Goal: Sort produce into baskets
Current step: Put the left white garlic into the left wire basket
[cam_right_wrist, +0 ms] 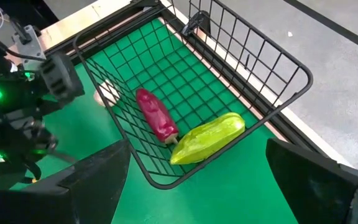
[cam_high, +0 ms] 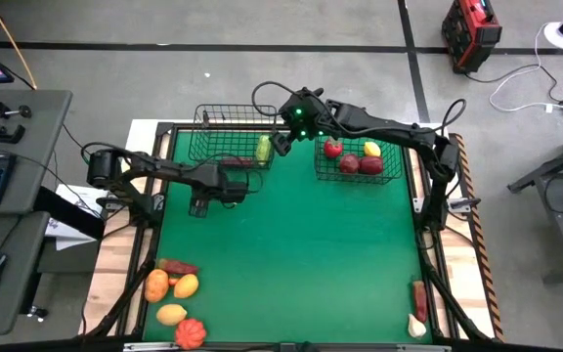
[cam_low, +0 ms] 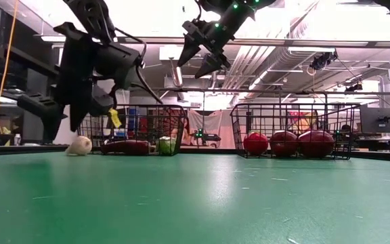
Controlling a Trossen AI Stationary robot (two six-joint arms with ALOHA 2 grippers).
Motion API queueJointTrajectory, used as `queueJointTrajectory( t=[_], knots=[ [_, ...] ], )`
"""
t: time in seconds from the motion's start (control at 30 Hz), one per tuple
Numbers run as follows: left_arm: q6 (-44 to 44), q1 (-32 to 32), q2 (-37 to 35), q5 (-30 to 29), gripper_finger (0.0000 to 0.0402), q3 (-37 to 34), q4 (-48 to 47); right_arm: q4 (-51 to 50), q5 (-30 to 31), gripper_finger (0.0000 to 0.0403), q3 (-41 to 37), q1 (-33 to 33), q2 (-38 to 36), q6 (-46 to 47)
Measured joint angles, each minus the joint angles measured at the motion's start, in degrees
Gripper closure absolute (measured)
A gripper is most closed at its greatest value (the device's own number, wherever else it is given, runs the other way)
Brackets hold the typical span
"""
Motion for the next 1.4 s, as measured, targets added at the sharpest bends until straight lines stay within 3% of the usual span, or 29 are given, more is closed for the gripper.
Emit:
queueJointTrajectory(
  t=[0.2, 0.3, 0.87, 1.4],
  knots=[
    [20.5, -0.6, 0.0, -0.6, 0.0138, 0.0, 1.8, 0.0, 0.0, 0.0034, 0.0, 0.0, 0.0, 0.1],
    [25.4, 0.0, 0.0, -2.9, 0.0138, 0.0, 5.5, 0.0, 0.0, 0.0034, 0.0, 0.1, 0.0, 0.7],
    [29.1, 4.8, -0.2, -3.8, 0.0138, -1.7, 8.9, -0.2, 0.0, 0.0034, 0.0, 0.3, 0.0, 0.9],
    [30.3, 5.0, -0.2, -3.2, 0.0138, -2.5, 13.4, -0.2, 0.0, 0.0034, 0.0, 0.9, 0.0, 1.4]
  ],
)
